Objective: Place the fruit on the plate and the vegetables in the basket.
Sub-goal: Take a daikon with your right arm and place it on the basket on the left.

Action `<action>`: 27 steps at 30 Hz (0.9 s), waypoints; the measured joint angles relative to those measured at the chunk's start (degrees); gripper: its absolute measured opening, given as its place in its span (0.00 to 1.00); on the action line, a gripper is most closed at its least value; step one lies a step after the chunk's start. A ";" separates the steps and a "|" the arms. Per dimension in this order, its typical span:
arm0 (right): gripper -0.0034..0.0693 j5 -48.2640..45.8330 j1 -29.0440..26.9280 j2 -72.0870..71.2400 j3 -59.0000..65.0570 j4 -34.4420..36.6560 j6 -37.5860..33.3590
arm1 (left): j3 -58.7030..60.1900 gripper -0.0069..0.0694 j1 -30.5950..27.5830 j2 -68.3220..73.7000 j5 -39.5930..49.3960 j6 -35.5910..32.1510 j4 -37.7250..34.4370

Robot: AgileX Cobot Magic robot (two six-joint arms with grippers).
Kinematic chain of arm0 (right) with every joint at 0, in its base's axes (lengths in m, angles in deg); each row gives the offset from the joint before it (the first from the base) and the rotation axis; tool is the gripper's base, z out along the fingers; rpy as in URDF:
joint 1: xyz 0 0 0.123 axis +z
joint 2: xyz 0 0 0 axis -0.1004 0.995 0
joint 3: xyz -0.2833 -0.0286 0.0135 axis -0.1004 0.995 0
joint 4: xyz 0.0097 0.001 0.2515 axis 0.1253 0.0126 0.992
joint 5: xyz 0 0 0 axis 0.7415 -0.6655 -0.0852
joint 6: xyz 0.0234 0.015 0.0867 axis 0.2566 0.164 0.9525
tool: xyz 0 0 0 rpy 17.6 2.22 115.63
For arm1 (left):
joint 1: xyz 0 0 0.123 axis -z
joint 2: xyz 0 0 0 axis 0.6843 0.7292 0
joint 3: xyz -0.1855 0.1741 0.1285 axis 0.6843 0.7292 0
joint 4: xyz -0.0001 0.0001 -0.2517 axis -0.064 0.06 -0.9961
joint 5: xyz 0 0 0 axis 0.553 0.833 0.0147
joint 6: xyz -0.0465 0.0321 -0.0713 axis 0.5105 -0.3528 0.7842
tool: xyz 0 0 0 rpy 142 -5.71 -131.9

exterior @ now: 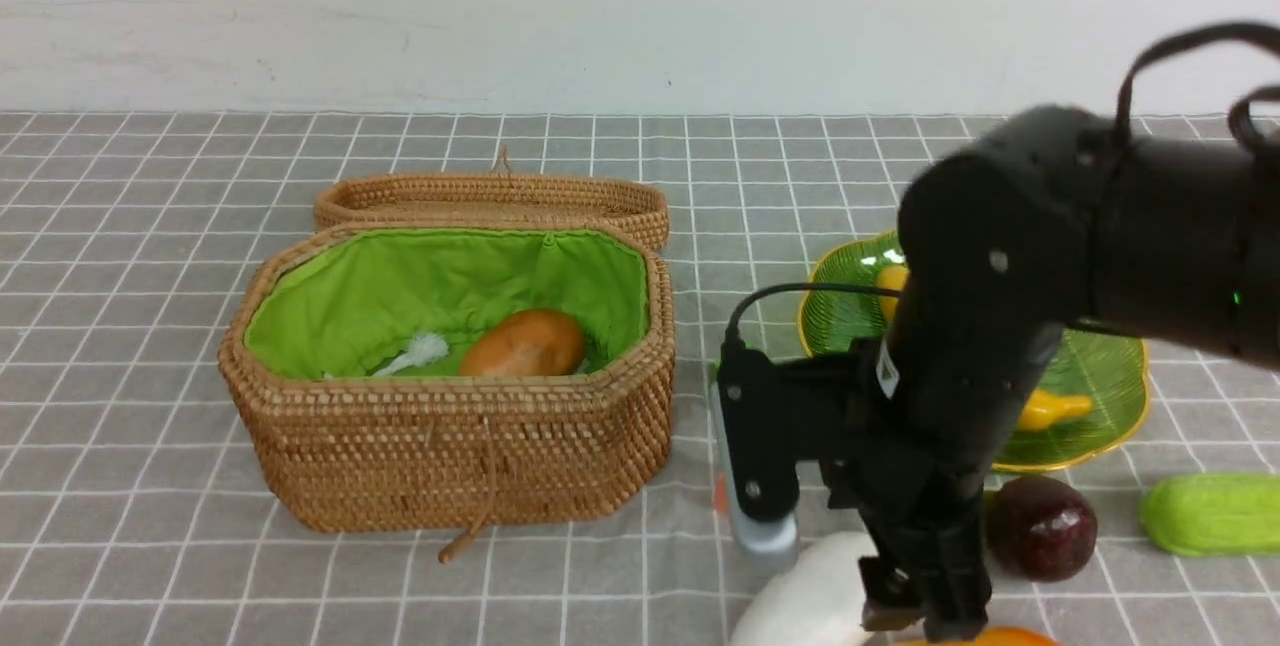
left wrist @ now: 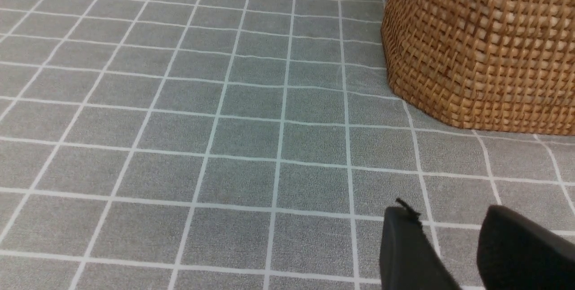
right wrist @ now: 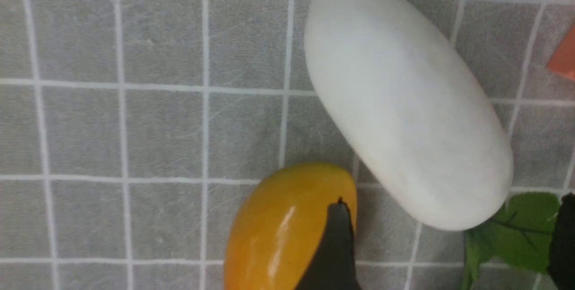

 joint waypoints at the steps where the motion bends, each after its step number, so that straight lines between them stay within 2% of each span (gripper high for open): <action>1: 0.86 3.75 0.00 -0.08 1.73 -0.26 -0.94 | 0.00 0.40 0.00 0.00 0.00 0.00 0.00; 4: 0.86 8.85 0.00 -0.08 3.69 -0.26 -1.88 | 0.00 0.40 0.00 0.00 0.00 0.00 0.00; 9: 0.86 11.62 0.00 0.02 3.88 -0.20 -4.08 | 0.00 0.40 0.00 0.00 0.00 0.00 0.00; 14: 0.86 11.73 0.00 0.40 4.05 2.10 -7.89 | 0.00 0.40 0.00 0.00 0.00 0.00 0.00; 27: 0.86 10.45 0.00 9.57 4.05 1.89 -9.33 | 0.00 0.40 0.00 0.00 0.00 0.00 0.12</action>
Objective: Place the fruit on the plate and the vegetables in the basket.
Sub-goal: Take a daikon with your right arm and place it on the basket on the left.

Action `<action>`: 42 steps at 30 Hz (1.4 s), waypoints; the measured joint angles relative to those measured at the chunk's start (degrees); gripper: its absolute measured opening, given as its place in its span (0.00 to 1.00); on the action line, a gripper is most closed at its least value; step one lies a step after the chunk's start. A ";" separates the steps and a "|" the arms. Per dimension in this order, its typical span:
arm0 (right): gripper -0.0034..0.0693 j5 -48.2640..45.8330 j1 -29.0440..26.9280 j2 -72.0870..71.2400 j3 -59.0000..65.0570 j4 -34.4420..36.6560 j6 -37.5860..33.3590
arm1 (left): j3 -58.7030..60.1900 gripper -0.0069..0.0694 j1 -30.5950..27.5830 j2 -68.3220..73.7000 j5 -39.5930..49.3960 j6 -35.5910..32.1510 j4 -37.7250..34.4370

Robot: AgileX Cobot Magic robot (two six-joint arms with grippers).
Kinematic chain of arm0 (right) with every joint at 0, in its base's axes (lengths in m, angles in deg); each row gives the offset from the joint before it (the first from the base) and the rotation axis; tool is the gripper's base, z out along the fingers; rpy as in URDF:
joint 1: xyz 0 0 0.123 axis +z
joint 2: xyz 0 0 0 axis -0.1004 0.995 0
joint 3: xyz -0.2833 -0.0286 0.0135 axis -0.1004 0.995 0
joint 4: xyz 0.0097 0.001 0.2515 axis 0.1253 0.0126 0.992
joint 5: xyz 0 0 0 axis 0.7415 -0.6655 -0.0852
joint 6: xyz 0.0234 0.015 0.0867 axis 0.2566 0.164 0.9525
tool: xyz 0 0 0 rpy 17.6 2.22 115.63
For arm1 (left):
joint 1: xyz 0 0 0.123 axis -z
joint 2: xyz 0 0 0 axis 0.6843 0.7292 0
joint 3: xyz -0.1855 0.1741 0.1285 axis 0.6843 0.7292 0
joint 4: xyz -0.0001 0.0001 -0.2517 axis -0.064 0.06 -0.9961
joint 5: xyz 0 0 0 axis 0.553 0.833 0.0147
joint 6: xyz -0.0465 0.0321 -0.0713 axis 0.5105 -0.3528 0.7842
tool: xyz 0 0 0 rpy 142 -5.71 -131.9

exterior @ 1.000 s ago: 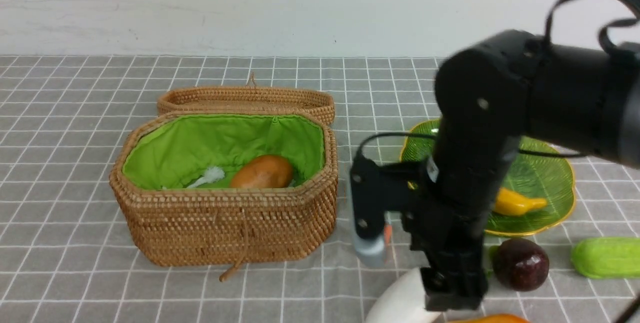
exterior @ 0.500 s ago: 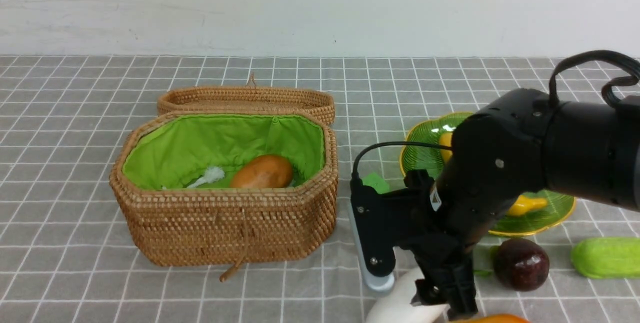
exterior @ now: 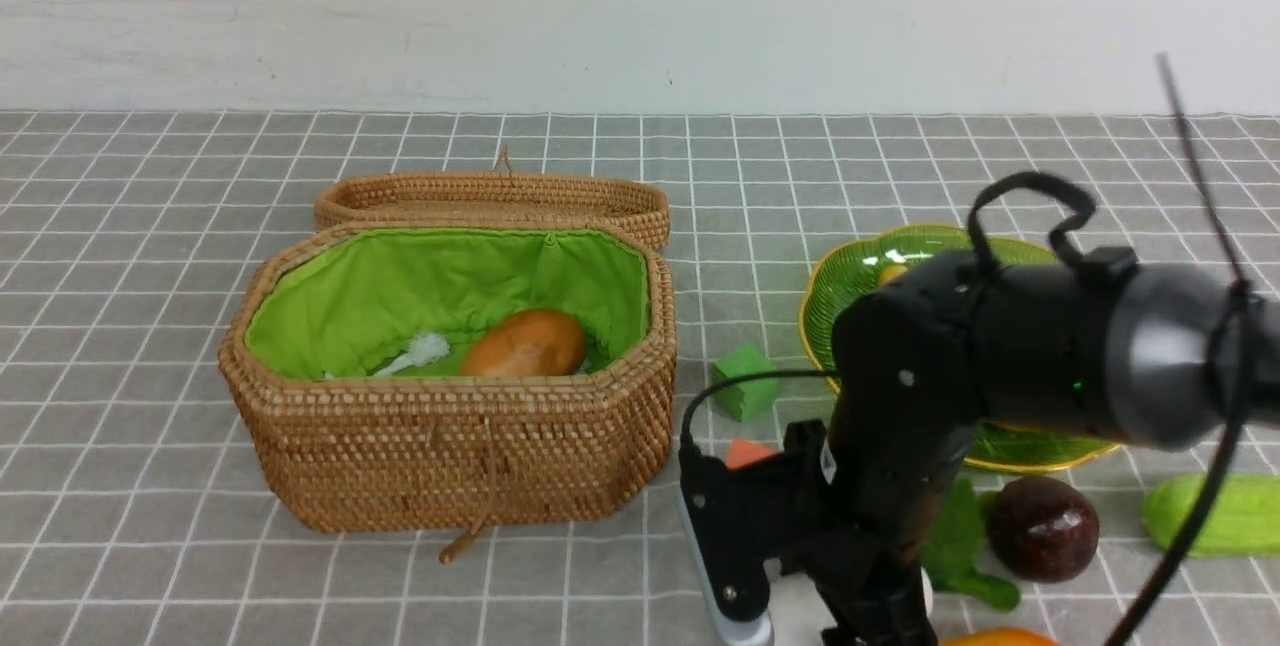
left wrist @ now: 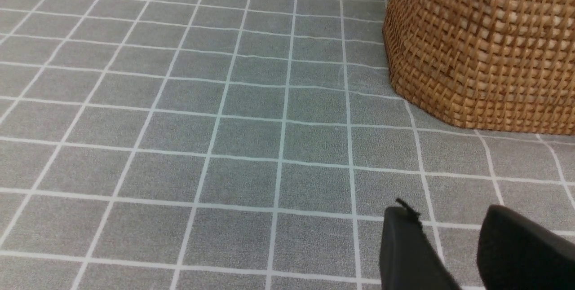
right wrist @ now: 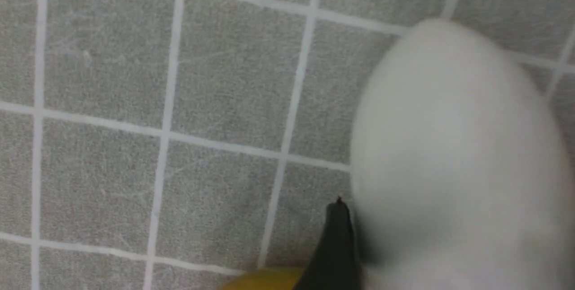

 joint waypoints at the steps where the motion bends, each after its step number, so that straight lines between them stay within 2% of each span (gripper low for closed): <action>1: 0.86 -0.12 0.00 0.40 0.00 -0.19 0.30 | 0.00 0.40 0.00 0.00 0.00 0.00 0.00; 4: 0.83 -0.12 0.00 0.91 0.00 -0.58 1.83 | 0.00 0.40 0.00 0.00 0.00 0.00 0.05; 7: 0.75 -1.25 0.00 0.87 -0.37 -0.58 3.46 | 0.00 0.40 0.00 0.00 0.00 0.00 0.05; 12: 0.75 -5.47 0.00 -0.71 -5.51 0.44 5.97 | 0.00 0.40 0.00 0.00 0.00 0.00 0.05; 15: 0.75 -7.99 0.00 -2.65 -11.66 5.70 6.31 | 0.00 0.40 0.00 0.00 0.00 0.00 0.05; 18: 0.75 -8.14 0.00 -4.37 -19.06 16.78 6.49 | 0.00 0.40 0.00 0.00 0.00 0.00 0.05; 19: 0.75 -7.01 0.00 -4.91 -23.28 21.88 6.21 | 0.00 0.40 0.00 0.00 0.00 0.00 0.05; 22: 0.75 -1.36 0.04 -5.17 -29.65 31.29 4.24 | 0.00 0.40 0.00 0.00 0.00 0.00 0.05; 27: 0.75 23.09 0.04 -2.74 -32.39 46.07 -1.92 | 0.00 0.40 0.00 0.00 0.00 0.00 0.05; 32: 0.75 34.09 0.04 4.89 -32.44 52.30 -3.32 | 0.00 0.40 0.00 0.00 0.00 0.00 0.05; 42: 0.75 34.11 2.21 10.55 -32.07 54.39 -3.03 | 0.00 0.40 0.00 0.00 0.00 0.00 0.05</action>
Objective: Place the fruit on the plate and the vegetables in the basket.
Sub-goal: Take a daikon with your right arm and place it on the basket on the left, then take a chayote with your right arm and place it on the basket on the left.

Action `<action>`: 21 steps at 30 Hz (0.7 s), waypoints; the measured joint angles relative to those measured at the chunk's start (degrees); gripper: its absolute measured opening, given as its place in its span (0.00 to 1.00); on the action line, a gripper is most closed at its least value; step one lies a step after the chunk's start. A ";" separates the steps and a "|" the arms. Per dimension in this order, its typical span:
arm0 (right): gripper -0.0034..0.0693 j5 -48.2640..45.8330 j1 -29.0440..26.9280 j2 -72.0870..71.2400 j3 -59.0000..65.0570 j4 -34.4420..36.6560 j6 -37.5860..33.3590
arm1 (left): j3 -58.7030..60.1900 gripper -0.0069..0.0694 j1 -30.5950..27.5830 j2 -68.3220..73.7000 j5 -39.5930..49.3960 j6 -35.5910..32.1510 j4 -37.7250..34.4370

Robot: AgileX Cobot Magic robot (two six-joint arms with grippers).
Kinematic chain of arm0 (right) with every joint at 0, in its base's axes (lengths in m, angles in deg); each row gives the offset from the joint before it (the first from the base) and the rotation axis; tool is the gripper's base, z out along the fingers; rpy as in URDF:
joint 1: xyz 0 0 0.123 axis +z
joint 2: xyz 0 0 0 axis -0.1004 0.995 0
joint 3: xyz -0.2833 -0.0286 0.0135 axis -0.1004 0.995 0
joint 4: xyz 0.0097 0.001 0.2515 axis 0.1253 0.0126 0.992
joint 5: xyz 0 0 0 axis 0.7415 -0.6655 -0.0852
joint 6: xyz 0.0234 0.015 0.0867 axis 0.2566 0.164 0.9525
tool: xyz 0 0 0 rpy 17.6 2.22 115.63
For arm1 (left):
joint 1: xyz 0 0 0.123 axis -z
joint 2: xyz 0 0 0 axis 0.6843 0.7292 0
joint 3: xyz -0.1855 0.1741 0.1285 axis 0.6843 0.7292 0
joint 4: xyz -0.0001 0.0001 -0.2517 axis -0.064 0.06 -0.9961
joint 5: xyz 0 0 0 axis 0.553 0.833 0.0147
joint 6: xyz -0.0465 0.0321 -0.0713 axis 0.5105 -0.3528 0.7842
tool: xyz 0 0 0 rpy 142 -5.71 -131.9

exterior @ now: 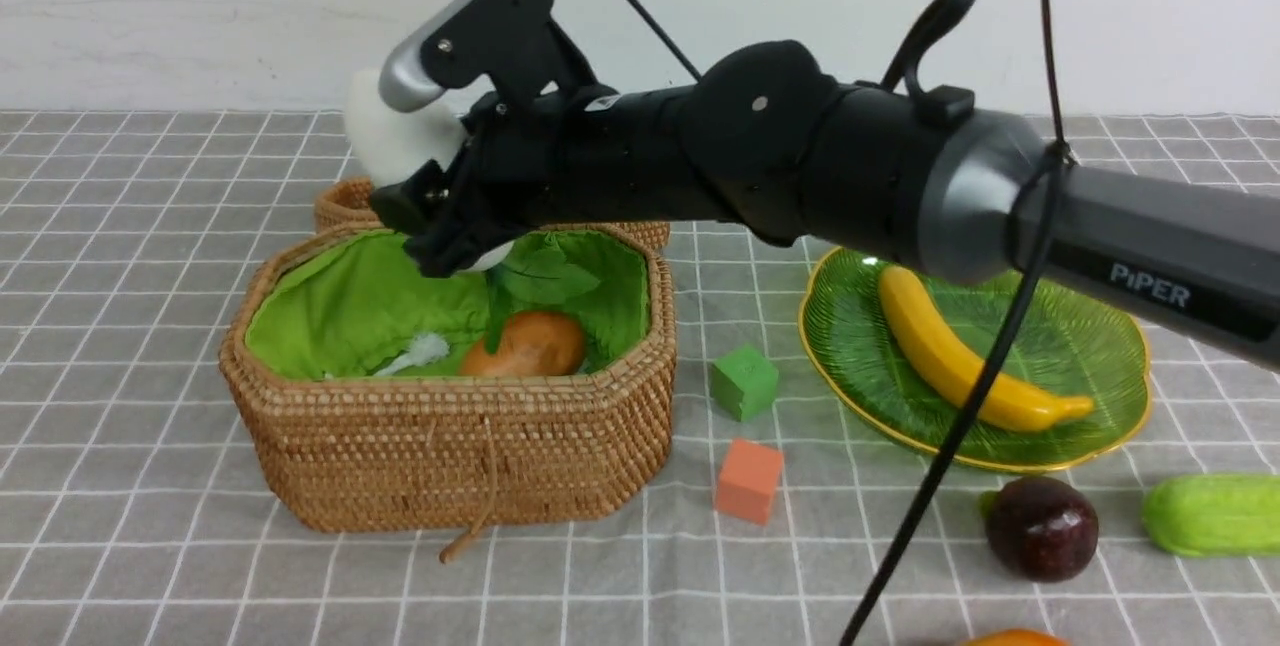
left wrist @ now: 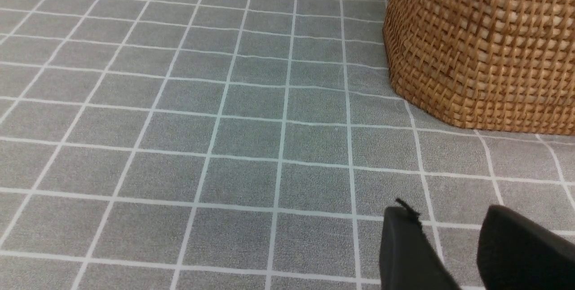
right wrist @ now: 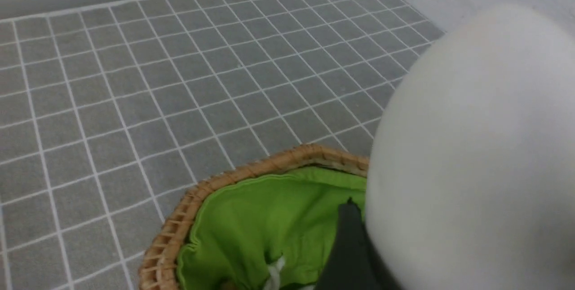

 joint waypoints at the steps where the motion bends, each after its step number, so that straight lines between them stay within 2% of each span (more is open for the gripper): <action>1: 0.75 -0.26 0.08 0.00 0.00 0.11 0.18 | 0.00 0.40 0.00 0.00 0.00 0.00 0.00; 5: 0.84 -3.47 0.07 0.00 0.00 0.37 3.33 | 0.00 0.40 0.00 0.00 0.00 0.00 0.00; 6: 0.93 -6.87 -0.23 -0.15 0.00 0.37 4.73 | 0.00 0.40 0.00 0.00 0.00 0.00 0.00; 9: 0.97 -10.92 -0.77 -0.63 0.00 0.37 5.33 | 0.00 0.40 0.00 0.00 0.00 0.00 0.00; 10: 0.98 -15.29 -1.31 -1.24 0.00 0.20 5.60 | 0.00 0.40 0.00 0.00 0.00 0.00 0.00; 13: 0.96 -22.54 -2.35 -2.81 0.00 -0.06 5.73 | 0.00 0.40 0.00 0.00 0.00 0.00 0.00; 17: 0.85 -41.85 -5.31 -6.46 -0.10 -3.69 6.53 | 0.00 0.40 0.00 0.00 0.00 0.00 0.00; 18: 0.81 -47.46 -6.39 -7.56 -0.10 -8.13 9.20 | 0.00 0.40 0.00 0.00 0.00 0.00 0.00; 19: 0.81 -48.22 -6.39 -7.76 -0.10 -8.97 9.76 | 0.00 0.40 0.00 0.00 0.00 0.00 0.00; 20: 0.78 -51.89 -7.78 -9.01 -0.10 -16.04 15.24 | 0.00 0.40 0.00 0.00 0.00 0.00 0.00; 21: 0.77 -52.95 -8.38 -9.76 -0.02 -19.77 18.33 | 0.00 0.40 0.00 0.00 0.00 0.00 0.00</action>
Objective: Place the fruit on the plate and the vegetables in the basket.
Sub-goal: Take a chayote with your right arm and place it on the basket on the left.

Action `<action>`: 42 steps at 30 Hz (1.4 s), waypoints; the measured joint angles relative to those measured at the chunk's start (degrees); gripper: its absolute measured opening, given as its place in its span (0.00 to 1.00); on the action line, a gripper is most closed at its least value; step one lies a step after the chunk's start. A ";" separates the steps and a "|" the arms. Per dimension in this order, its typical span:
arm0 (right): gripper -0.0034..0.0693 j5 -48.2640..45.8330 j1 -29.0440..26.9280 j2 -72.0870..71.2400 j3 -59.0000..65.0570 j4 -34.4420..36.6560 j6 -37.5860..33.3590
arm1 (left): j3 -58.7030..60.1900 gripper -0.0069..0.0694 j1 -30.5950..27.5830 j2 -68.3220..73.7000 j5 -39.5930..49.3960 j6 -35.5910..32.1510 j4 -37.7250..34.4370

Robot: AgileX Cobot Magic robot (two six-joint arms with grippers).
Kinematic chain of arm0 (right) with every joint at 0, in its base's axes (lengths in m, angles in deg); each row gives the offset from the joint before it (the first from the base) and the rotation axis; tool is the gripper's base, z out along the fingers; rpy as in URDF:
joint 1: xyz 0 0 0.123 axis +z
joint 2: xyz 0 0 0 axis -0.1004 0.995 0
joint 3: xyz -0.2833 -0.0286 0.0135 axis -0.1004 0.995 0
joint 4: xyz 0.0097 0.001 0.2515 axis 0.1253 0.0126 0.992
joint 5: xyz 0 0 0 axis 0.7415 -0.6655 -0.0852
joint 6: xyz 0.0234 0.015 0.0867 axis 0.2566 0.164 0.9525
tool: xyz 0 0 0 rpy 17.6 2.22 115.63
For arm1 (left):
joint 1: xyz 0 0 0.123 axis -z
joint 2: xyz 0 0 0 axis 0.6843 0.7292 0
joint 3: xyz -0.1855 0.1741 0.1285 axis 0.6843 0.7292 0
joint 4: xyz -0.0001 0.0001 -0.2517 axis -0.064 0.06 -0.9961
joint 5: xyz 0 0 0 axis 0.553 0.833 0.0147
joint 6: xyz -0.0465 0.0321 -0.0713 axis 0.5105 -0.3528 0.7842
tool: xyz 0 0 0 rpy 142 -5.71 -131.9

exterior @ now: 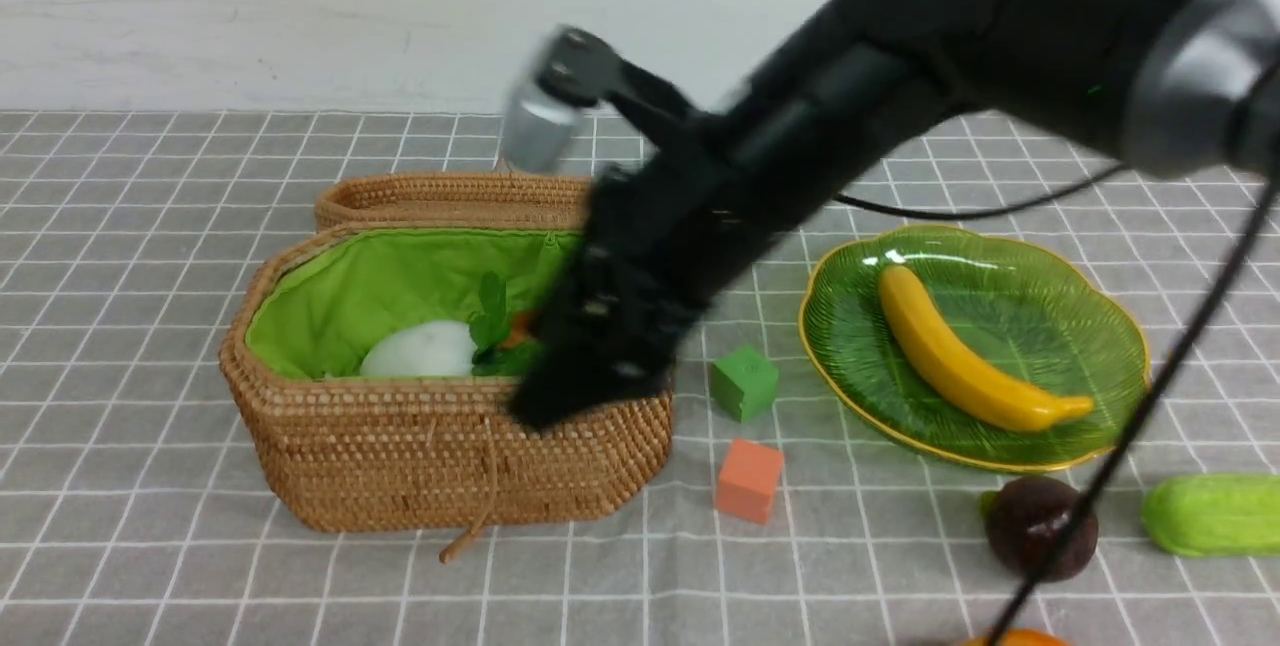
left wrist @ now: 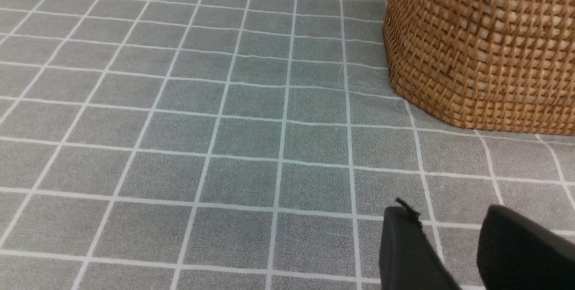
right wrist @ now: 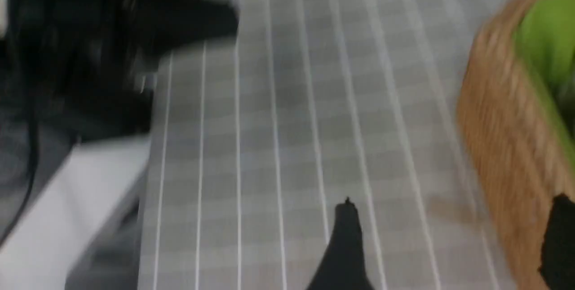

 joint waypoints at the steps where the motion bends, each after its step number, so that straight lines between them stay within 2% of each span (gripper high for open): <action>1: 0.76 -0.57 -1.34 -1.24 0.59 -8.01 6.30 | 0.00 0.40 0.00 0.00 0.00 0.00 0.00; 2: 0.76 -0.86 -2.95 -2.43 1.65 -16.35 11.81 | 0.00 0.40 0.00 0.00 0.00 0.00 0.00; 3: 0.76 -0.85 -2.95 -2.69 1.93 -16.35 11.81 | 0.00 0.40 0.00 0.00 0.00 0.00 0.00; 4: 0.76 -0.85 -6.25 -5.02 5.32 -26.57 18.76 | 0.00 0.40 0.00 0.00 0.00 0.00 0.00; 6: 0.77 -0.85 -11.40 -7.87 10.60 -31.61 25.94 | 0.00 0.40 0.00 0.00 0.00 0.00 0.00; 7: 0.77 -0.85 -11.99 -7.87 10.60 -31.82 26.67 | 0.00 0.40 0.00 0.00 0.00 0.00 0.00; 8: 0.77 -0.85 -16.97 -10.49 16.24 -32.23 32.54 | 0.00 0.40 0.00 0.00 0.00 0.00 0.00; 9: 0.77 -0.85 -18.27 -10.76 16.88 -32.13 34.01 | 0.00 0.40 0.00 0.00 0.00 0.00 0.00; 12: 0.77 3.15 -29.01 -14.31 26.83 -30.27 47.45 | 0.00 0.40 0.00 0.00 0.00 0.00 0.00; 14: 0.77 7.96 -37.04 -15.00 31.17 -28.15 63.66 | 0.00 0.40 0.00 0.00 0.00 0.00 0.00; 15: 0.77 8.31 -37.67 -15.03 31.80 -28.00 65.18 | 0.00 0.40 0.00 0.00 0.00 0.00 0.00; 16: 0.77 9.61 -40.02 -15.08 32.72 -27.44 71.37 | 0.00 0.40 0.00 0.00 0.00 0.00 0.00; 17: 0.77 11.42 -43.61 -15.08 34.76 -26.96 81.90 | 0.00 0.40 0.00 0.00 0.00 0.00 0.00; 20: 0.77 15.09 -47.81 -15.08 39.88 -26.87 100.62 | 0.00 0.40 0.00 0.00 0.00 0.00 0.00; 25: 0.77 22.90 -47.61 -15.08 43.42 -26.20 107.87 | 0.00 0.40 0.00 0.00 0.00 0.00 0.00; 31: 0.77 31.46 -47.03 -15.08 43.81 -23.37 108.29 | 0.00 0.40 0.00 0.00 0.00 0.00 0.00; 36: 0.77 33.90 -46.96 -14.35 43.81 -23.45 108.29 | 0.00 0.40 0.00 0.00 0.00 0.00 0.00; 42: 0.77 31.99 -46.96 -8.94 43.81 -25.76 108.35 | 0.00 0.40 0.00 0.00 0.00 0.00 0.00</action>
